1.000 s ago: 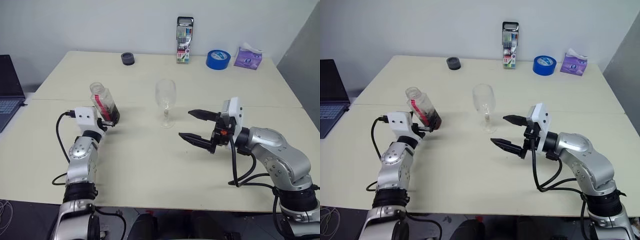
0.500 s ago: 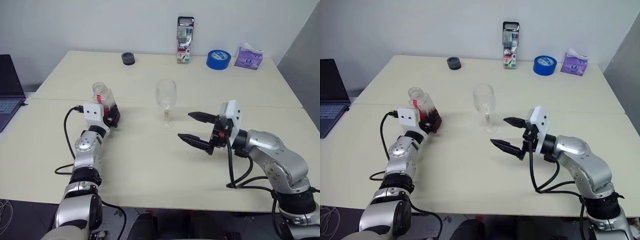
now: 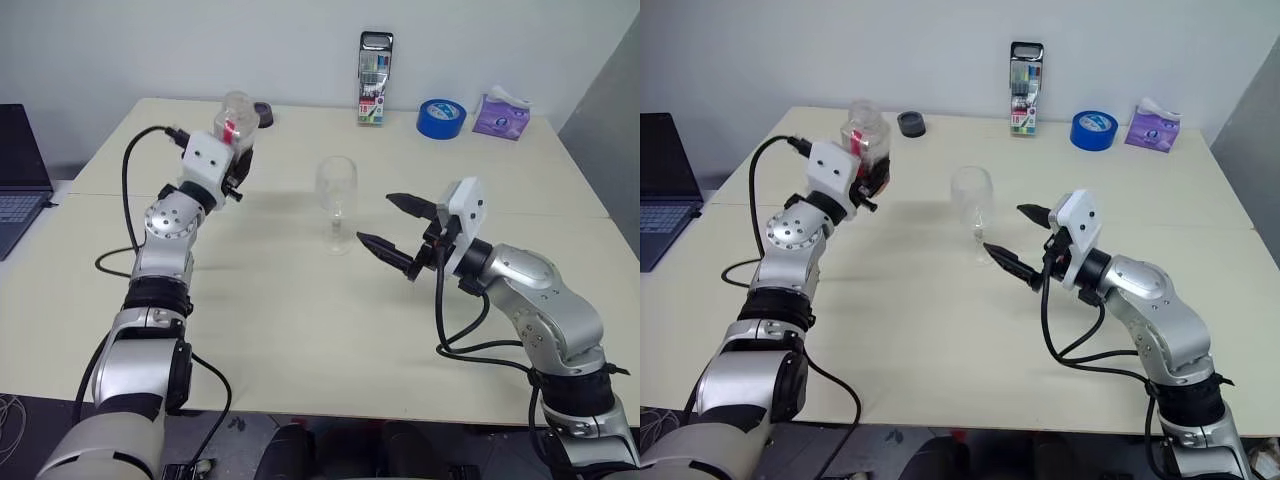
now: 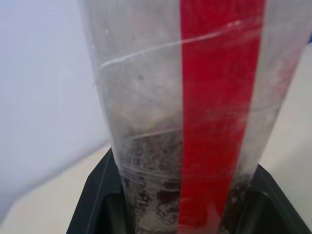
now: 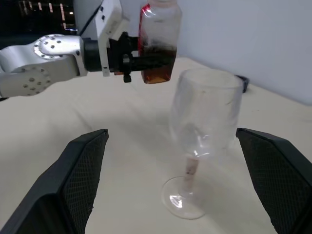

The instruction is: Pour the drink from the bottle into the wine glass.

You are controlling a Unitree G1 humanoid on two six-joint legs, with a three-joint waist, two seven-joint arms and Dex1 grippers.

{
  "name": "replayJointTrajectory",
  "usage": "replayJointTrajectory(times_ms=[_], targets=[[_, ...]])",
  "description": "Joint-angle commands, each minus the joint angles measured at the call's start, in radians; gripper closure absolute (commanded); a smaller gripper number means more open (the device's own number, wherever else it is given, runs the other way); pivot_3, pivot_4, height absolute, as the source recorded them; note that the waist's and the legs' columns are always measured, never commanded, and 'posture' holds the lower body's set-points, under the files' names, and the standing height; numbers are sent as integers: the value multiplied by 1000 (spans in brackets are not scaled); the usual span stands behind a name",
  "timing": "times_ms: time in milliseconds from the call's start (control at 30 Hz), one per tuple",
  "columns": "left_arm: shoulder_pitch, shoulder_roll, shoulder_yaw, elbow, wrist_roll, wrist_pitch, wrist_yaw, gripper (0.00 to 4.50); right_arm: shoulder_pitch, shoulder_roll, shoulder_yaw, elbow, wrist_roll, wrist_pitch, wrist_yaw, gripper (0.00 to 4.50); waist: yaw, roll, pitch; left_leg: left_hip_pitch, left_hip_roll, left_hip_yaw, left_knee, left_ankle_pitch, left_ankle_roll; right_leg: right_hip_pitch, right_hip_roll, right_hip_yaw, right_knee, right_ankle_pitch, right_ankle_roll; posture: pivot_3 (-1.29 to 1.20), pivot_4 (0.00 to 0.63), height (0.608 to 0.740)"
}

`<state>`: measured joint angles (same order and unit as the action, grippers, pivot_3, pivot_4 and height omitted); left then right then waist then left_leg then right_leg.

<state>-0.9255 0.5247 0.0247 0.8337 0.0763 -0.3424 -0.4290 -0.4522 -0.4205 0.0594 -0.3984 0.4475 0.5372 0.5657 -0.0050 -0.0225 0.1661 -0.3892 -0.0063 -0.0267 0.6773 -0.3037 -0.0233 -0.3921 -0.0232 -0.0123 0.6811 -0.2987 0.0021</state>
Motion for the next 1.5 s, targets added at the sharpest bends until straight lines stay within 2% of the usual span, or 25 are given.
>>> replayJointTrajectory(times_ms=[33,200,467,833,1500], targets=[[-57,32,-34,15,49,-63,-8,2754,-23,20,-17,-11,-18,-40,-21,0,-1,0,0,-2,0,0,0,0,0,-2,0,0,1,0,0,0,150,740],[-121,62,-86,95,113,-137,-17,2754,-31,41,-10,-4,-34,-56,-27,0,-2,0,0,-11,0,2,3,0,-1,-15,0,2,7,0,0,0,150,740],[-231,74,-147,207,182,-235,-21,2754,-44,60,-8,3,-42,-62,-25,0,-3,0,0,-11,0,2,4,0,0,-15,0,1,7,0,0,0,150,740],[-309,111,-243,286,307,-364,-8,2754,-56,70,-2,24,-53,-83,-17,0,-6,0,0,-11,0,3,4,1,0,-15,0,1,8,0,0,0,150,740],[-433,173,-387,360,524,-437,158,2754,-66,90,-4,35,-69,-90,-2,0,-23,0,0,-11,0,3,4,1,-1,-15,0,2,10,0,0,0,150,740]])
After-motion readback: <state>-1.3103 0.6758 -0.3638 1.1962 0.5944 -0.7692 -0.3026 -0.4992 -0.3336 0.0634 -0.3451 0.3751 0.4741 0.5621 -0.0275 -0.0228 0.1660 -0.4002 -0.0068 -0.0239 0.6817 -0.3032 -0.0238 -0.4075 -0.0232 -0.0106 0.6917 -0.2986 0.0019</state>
